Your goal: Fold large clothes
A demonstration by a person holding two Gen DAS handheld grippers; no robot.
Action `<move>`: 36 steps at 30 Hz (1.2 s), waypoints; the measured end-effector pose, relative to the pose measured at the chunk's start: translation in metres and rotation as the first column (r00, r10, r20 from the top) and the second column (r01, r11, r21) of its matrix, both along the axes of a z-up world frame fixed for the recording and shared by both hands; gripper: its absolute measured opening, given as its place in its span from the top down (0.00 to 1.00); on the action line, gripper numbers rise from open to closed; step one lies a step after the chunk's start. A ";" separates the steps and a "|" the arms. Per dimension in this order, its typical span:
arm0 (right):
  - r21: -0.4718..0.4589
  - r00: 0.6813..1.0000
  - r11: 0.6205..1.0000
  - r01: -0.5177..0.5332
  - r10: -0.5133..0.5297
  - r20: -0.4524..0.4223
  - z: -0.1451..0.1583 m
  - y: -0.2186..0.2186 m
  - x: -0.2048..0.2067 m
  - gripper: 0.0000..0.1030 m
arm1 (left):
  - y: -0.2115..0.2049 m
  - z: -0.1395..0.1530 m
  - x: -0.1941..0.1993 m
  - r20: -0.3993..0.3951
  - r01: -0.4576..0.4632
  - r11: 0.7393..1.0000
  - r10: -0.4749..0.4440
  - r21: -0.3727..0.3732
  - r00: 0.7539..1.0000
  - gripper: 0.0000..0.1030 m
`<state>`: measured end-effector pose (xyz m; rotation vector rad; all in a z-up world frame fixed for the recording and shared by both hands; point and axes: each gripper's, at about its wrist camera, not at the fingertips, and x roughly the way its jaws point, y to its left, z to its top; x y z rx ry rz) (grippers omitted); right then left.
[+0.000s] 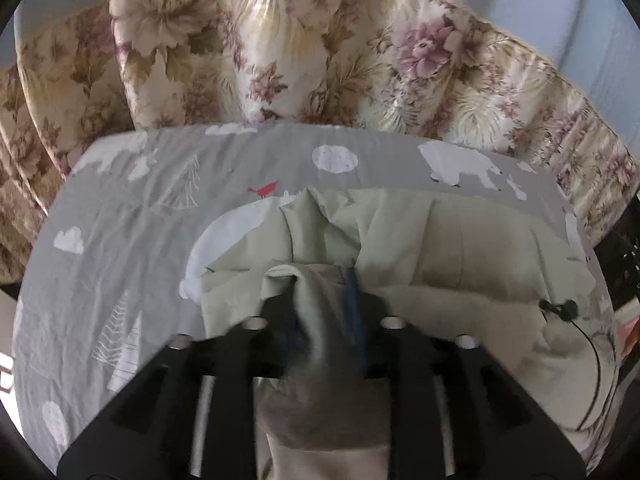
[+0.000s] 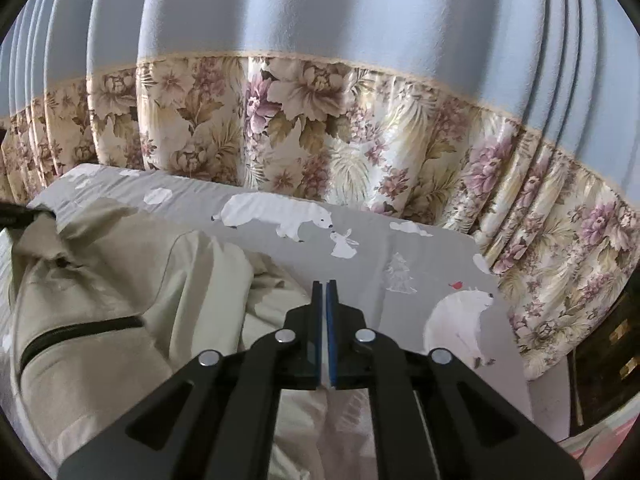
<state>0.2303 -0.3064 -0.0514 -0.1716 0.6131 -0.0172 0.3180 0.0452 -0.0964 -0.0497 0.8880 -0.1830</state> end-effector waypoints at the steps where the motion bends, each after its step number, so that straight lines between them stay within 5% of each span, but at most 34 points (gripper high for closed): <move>1: -0.001 1.000 1.000 0.000 0.000 0.003 0.003 -0.001 -0.008 0.97 | 0.002 0.005 -0.002 0.009 -0.007 1.000 0.007 0.010 1.000 0.36; 2: 0.003 1.000 1.000 0.001 -0.001 0.002 0.006 -0.002 -0.014 0.96 | 0.006 0.014 -0.007 0.042 -0.043 0.998 0.041 0.040 0.998 0.04; 3: 0.015 1.000 1.000 0.001 -0.001 0.002 0.009 -0.004 -0.025 0.87 | 0.012 0.025 -0.014 0.103 -0.078 0.995 0.072 0.055 0.992 0.03; 4: 0.024 1.000 1.000 0.005 -0.005 0.003 0.011 -0.005 -0.033 0.67 | 0.016 0.033 -0.019 0.130 -0.083 0.995 0.075 0.059 0.989 0.03; 6: 0.040 1.000 0.999 0.014 -0.015 0.012 0.014 -0.008 -0.055 0.49 | 0.025 0.046 -0.027 0.135 -0.079 0.995 0.071 0.055 0.988 0.03; 12: 0.124 0.999 0.991 0.042 -0.041 -0.017 0.003 -0.013 -0.115 0.49 | 0.038 0.041 -0.071 0.128 -0.062 0.998 0.057 0.033 0.990 0.03; 16: 0.144 0.996 0.988 0.053 -0.043 -0.073 -0.015 -0.008 -0.146 0.49 | 0.029 0.019 -0.096 0.131 -0.057 0.992 0.042 0.110 0.991 0.03; 24: 0.221 0.984 0.972 0.079 -0.040 -0.176 -0.043 -0.005 -0.159 0.44 | 0.015 -0.010 -0.107 0.072 -0.018 0.991 0.008 0.134 0.997 0.03; 26: 0.196 0.980 0.978 0.072 -0.033 -0.195 -0.050 -0.002 -0.150 0.47 | 0.014 -0.010 -0.106 0.072 -0.019 0.991 0.010 0.131 0.997 0.03; 27: 0.195 0.978 0.979 0.059 -0.017 -0.209 -0.056 -0.001 -0.143 0.60 | 0.014 -0.011 -0.107 0.073 -0.019 0.992 0.010 0.127 0.997 0.03; 28: 0.214 0.973 0.976 0.036 0.014 -0.230 -0.061 -0.002 -0.136 0.86 | 0.013 -0.010 -0.107 0.074 -0.022 0.992 0.013 0.123 0.997 0.03; 32: 0.113 0.974 0.994 -0.003 0.028 -0.227 -0.065 0.001 -0.114 0.92 | 0.016 -0.009 -0.108 0.076 -0.035 0.992 0.026 0.119 0.997 0.03; 36: 0.056 0.993 0.998 -0.017 0.024 -0.117 -0.026 -0.009 -0.085 0.94 | 0.023 -0.008 -0.106 0.077 -0.058 0.989 0.048 0.133 0.996 0.03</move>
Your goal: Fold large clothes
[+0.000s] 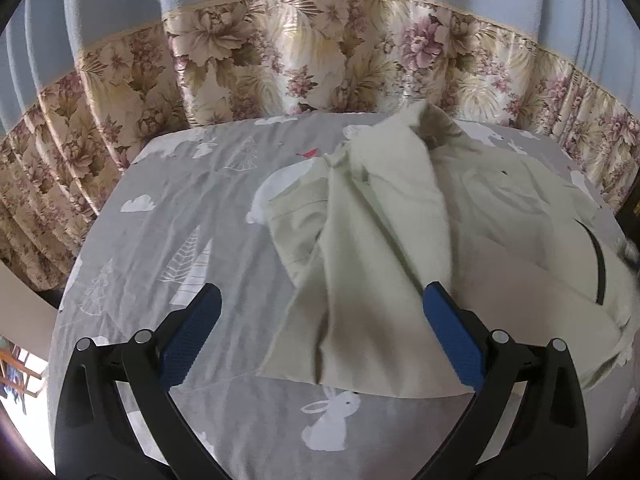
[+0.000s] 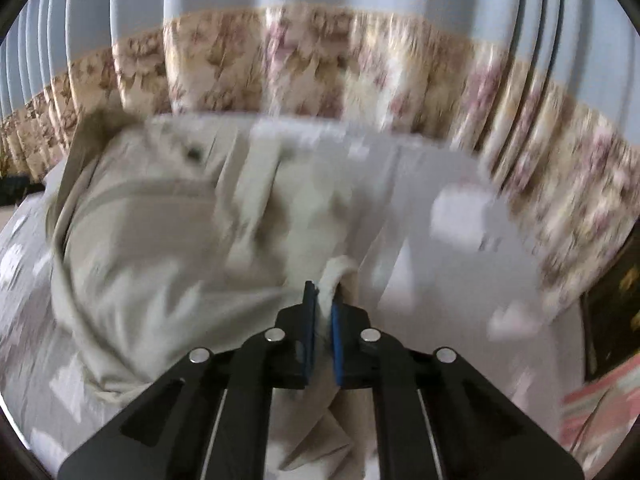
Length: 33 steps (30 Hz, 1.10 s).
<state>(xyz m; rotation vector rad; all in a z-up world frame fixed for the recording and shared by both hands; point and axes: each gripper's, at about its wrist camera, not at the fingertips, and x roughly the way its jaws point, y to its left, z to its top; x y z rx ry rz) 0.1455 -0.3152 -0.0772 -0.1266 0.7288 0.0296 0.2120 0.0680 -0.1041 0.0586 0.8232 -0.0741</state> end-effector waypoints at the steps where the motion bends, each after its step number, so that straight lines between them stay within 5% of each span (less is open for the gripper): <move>1: -0.014 0.999 1.000 -0.007 0.008 0.036 0.014 0.000 0.008 0.94 | 0.003 0.001 0.000 0.002 -0.011 1.000 0.011 -0.002 1.000 0.03; 9: -0.097 0.955 0.995 0.009 0.021 0.296 0.111 -0.002 0.082 0.94 | 0.020 0.012 0.007 0.037 -0.074 0.997 0.075 -0.025 0.996 0.03; 11: -0.066 0.964 0.996 0.063 -0.044 0.261 0.102 -0.020 0.109 0.92 | 0.022 0.011 0.009 0.038 -0.079 0.997 0.080 -0.020 0.996 0.03; 13: 0.096 0.991 0.988 0.124 -0.128 0.041 0.064 -0.059 0.152 0.72 | 0.023 0.007 0.013 0.031 -0.072 0.997 0.072 -0.017 0.997 0.03; 15: 0.197 0.973 0.955 0.221 -0.201 -0.116 0.026 -0.094 0.165 0.62 | 0.023 0.002 0.018 0.010 -0.063 0.998 0.063 -0.009 0.998 0.03; 17: 0.245 0.974 0.944 0.221 -0.200 -0.108 0.014 -0.109 0.150 0.58 | 0.023 -0.005 0.027 -0.015 -0.050 0.999 0.050 0.013 0.999 0.03; 19: 0.317 0.983 0.931 0.183 -0.166 -0.080 0.014 -0.116 0.132 0.38 | 0.019 -0.012 0.039 -0.034 -0.013 0.999 0.014 0.038 0.999 0.03; 25: 0.320 0.996 0.943 0.093 -0.086 -0.036 0.016 -0.086 0.098 0.37 | 0.003 -0.016 0.074 -0.062 0.059 0.997 -0.056 0.045 0.997 0.03; 29: 0.281 1.000 0.959 0.026 -0.027 -0.002 0.020 -0.046 0.098 0.37 | -0.010 0.012 0.076 -0.018 0.098 0.994 -0.099 -0.045 0.995 0.03; 33: 0.189 0.999 0.982 0.004 0.002 -0.032 0.018 -0.007 0.114 0.37 | -0.028 0.033 0.076 0.021 0.078 0.997 -0.078 -0.011 0.997 0.03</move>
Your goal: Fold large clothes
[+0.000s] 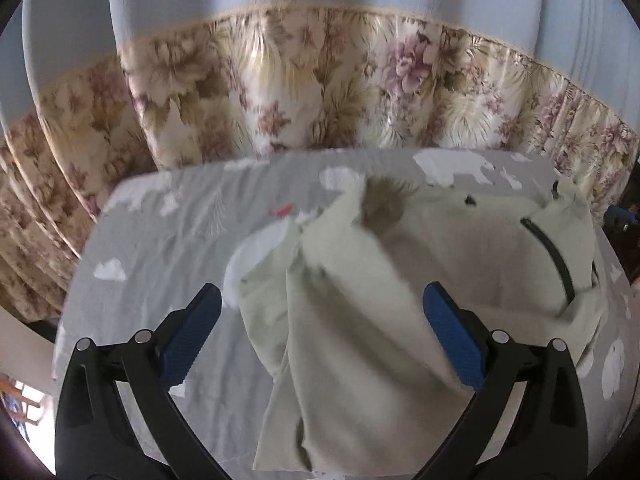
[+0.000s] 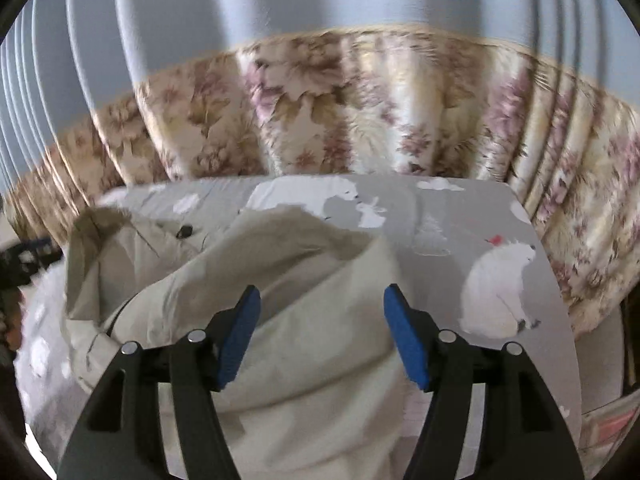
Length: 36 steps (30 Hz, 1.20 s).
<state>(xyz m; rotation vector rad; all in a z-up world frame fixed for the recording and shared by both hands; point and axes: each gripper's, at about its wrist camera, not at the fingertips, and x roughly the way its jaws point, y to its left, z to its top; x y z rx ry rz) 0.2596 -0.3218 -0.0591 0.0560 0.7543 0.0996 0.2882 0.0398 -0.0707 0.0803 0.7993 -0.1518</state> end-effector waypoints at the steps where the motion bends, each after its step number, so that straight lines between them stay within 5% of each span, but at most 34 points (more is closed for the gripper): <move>1: -0.009 1.000 1.000 -0.001 0.000 -0.010 -0.003 0.009 0.005 0.37 | -0.006 0.003 0.001 0.007 0.004 1.000 -0.004 0.001 1.000 0.03; 5: -0.099 0.997 0.994 0.046 -0.051 -0.057 -0.021 0.029 0.018 0.38 | -0.032 -0.004 0.012 0.012 -0.024 0.997 0.023 0.076 1.000 0.04; 7: -0.153 0.994 0.987 0.046 -0.061 -0.093 -0.032 0.035 0.017 0.55 | -0.039 -0.014 0.023 -0.002 -0.027 0.996 0.027 0.086 1.000 0.18; 9: -0.201 0.992 0.978 0.048 -0.071 -0.108 -0.036 0.034 0.011 0.66 | -0.040 -0.025 0.033 -0.058 -0.020 0.994 0.026 0.107 0.998 0.75; 11: -0.212 0.993 0.977 0.035 -0.058 -0.104 -0.036 0.032 0.004 0.80 | -0.035 -0.038 0.043 -0.104 -0.024 0.994 0.036 0.111 0.994 0.97; 15: -0.245 0.998 0.969 0.040 -0.052 -0.042 -0.021 0.030 -0.013 0.94 | -0.013 -0.043 0.048 -0.122 -0.059 0.997 0.065 0.051 0.990 0.99; 18: -0.249 0.997 0.966 0.075 -0.068 0.036 -0.004 0.025 -0.019 0.96 | 0.002 -0.033 0.041 -0.084 -0.092 0.996 0.092 -0.003 0.992 0.99; 24: -0.279 0.983 0.949 0.149 -0.112 0.144 0.021 0.017 0.023 1.00 | 0.030 -0.004 0.051 -0.027 -0.185 0.972 0.183 -0.143 0.983 0.98; 26: -0.309 0.976 0.935 0.175 -0.122 0.182 0.036 0.021 0.037 1.00 | 0.034 0.004 0.060 -0.020 -0.207 0.967 0.206 -0.150 0.978 0.98; 28: -0.301 0.982 0.938 0.171 -0.137 0.130 0.037 0.013 0.060 1.00 | 0.029 -0.004 0.082 -0.098 -0.193 0.977 0.184 -0.091 0.978 0.89; 30: -0.266 0.976 0.943 0.199 -0.166 0.141 0.036 0.002 0.065 0.97 | 0.032 -0.012 0.092 -0.141 -0.214 0.976 0.206 -0.046 0.968 0.50; 32: -0.203 0.985 0.966 0.159 -0.141 0.099 0.029 -0.011 0.060 0.89 | 0.037 -0.009 0.086 -0.114 -0.215 0.977 0.215 0.013 0.970 0.24; 33: -0.159 0.985 0.974 0.164 -0.151 0.085 0.024 -0.022 0.053 0.61 | 0.040 -0.004 0.079 -0.076 -0.205 0.978 0.207 0.029 0.975 0.13; 34: -0.136 0.985 0.977 0.163 -0.153 0.079 0.019 -0.029 0.047 0.42 | 0.043 -0.001 0.074 -0.056 -0.197 0.980 0.199 0.035 0.978 0.10; 36: -0.105 0.987 0.982 0.154 -0.148 0.063 0.009 -0.042 0.033 0.42 | 0.049 0.005 0.068 -0.030 -0.167 0.984 0.168 0.058 0.985 0.06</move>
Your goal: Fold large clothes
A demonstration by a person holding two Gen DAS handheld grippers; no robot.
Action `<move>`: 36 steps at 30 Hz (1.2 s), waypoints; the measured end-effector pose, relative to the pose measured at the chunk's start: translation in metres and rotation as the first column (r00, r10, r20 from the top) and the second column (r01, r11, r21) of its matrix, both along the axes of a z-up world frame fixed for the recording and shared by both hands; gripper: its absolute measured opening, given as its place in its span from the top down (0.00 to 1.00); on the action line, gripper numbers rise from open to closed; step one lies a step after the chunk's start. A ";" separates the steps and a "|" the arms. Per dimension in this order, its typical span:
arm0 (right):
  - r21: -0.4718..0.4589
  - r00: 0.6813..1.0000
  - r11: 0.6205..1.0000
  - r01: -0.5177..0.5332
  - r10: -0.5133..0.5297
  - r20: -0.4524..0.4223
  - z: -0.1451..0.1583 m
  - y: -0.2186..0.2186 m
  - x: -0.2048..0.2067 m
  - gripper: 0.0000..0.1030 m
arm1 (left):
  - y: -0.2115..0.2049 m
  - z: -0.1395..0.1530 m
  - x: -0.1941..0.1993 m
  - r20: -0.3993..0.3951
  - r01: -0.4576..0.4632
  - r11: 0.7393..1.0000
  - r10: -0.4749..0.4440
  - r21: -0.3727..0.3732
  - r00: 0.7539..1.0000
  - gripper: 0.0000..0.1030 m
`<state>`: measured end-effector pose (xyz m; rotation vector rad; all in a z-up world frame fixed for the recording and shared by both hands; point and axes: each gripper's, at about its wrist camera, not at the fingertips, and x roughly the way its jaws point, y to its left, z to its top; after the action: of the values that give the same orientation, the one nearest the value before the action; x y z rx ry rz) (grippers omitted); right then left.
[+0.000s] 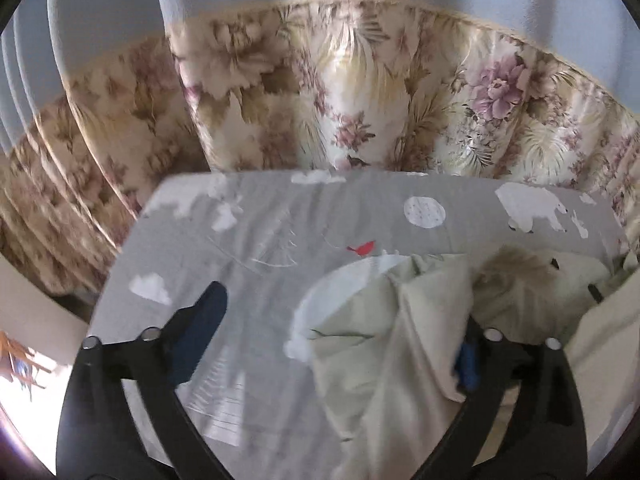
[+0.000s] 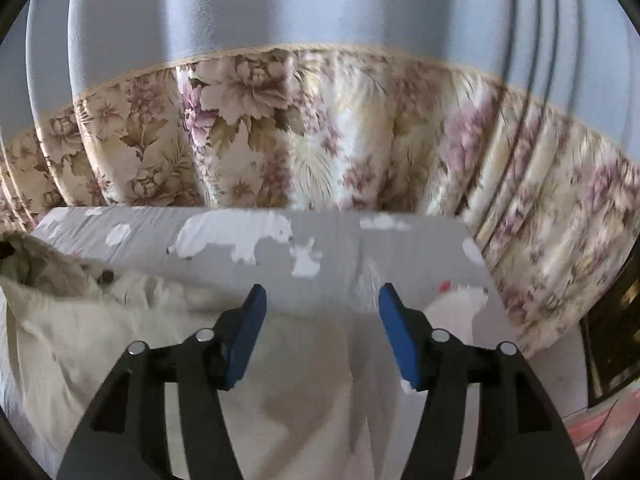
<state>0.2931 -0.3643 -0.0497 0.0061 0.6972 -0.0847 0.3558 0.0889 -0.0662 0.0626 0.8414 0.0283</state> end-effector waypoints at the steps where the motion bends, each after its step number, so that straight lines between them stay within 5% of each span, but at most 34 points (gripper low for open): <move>1: 0.015 1.000 1.000 -0.005 0.006 -0.014 -0.005 -0.006 -0.007 0.42 | 0.002 0.000 -0.002 0.000 0.015 1.000 -0.015 0.007 1.000 0.06; 8: 0.172 1.000 0.985 -0.021 0.022 -0.003 -0.017 -0.036 -0.040 0.38 | 0.030 -0.009 -0.021 -0.025 0.053 0.998 -0.054 -0.023 0.998 0.03; 12: 0.119 1.000 0.993 -0.018 0.019 -0.008 -0.019 -0.028 -0.040 0.36 | 0.051 0.006 -0.030 -0.001 0.053 0.993 -0.054 -0.110 0.999 0.03; 15: 0.120 1.000 0.992 -0.026 0.028 -0.012 -0.023 -0.023 -0.037 0.36 | 0.063 0.018 -0.031 -0.013 0.145 0.939 -0.157 -0.312 0.987 0.03; 21: 0.128 0.998 0.990 -0.055 0.056 -0.011 -0.028 -0.010 -0.036 0.35 | 0.062 0.024 -0.034 0.009 0.223 0.859 -0.247 -0.461 0.969 0.03; 24: 0.110 0.998 0.993 -0.053 0.056 -0.025 -0.028 -0.008 -0.036 0.35 | 0.069 0.020 -0.035 0.024 0.251 0.774 -0.292 -0.581 0.956 0.03; 26: 0.101 0.998 0.994 -0.052 0.055 -0.028 -0.029 -0.008 -0.038 0.35 | 0.067 0.009 -0.030 -0.001 0.263 0.679 -0.362 -0.685 0.932 0.03; 29: 0.101 0.998 0.994 -0.052 0.055 -0.034 -0.029 -0.007 -0.040 0.35 | 0.061 -0.010 -0.019 -0.017 0.257 0.488 -0.488 -0.834 0.873 0.03; 30: 0.100 0.998 0.994 -0.053 0.057 -0.038 -0.030 -0.006 -0.040 0.35 | 0.058 -0.013 -0.017 -0.027 0.247 0.478 -0.496 -0.843 0.868 0.03; 31: 0.096 0.998 0.994 -0.054 0.058 -0.040 -0.030 -0.004 -0.041 0.35 | 0.055 -0.014 -0.016 -0.055 0.232 0.537 -0.465 -0.811 0.884 0.03; 32: 0.090 0.997 0.994 -0.055 0.059 -0.040 -0.030 -0.003 -0.041 0.35 | 0.055 -0.011 -0.018 -0.072 0.214 0.625 -0.400 -0.751 0.914 0.03; 33: 0.081 0.997 0.995 -0.060 0.063 -0.037 -0.029 0.000 -0.042 0.35 | 0.053 -0.002 -0.023 -0.066 0.184 0.766 -0.283 -0.616 0.957 0.03; 34: 0.071 0.997 0.995 -0.064 0.067 -0.031 -0.027 0.002 -0.043 0.35 | 0.050 0.005 -0.028 -0.038 0.171 0.845 -0.220 -0.506 0.975 0.03; 36: 0.051 0.997 0.996 -0.072 0.073 -0.020 -0.026 0.004 -0.044 0.35 | 0.042 0.015 -0.041 0.030 0.147 0.946 -0.145 -0.288 0.989 0.03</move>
<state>0.2493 -0.3605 -0.0756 0.0281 0.7204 0.0024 0.3149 0.1306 -0.0511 -0.1510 0.8229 -0.2341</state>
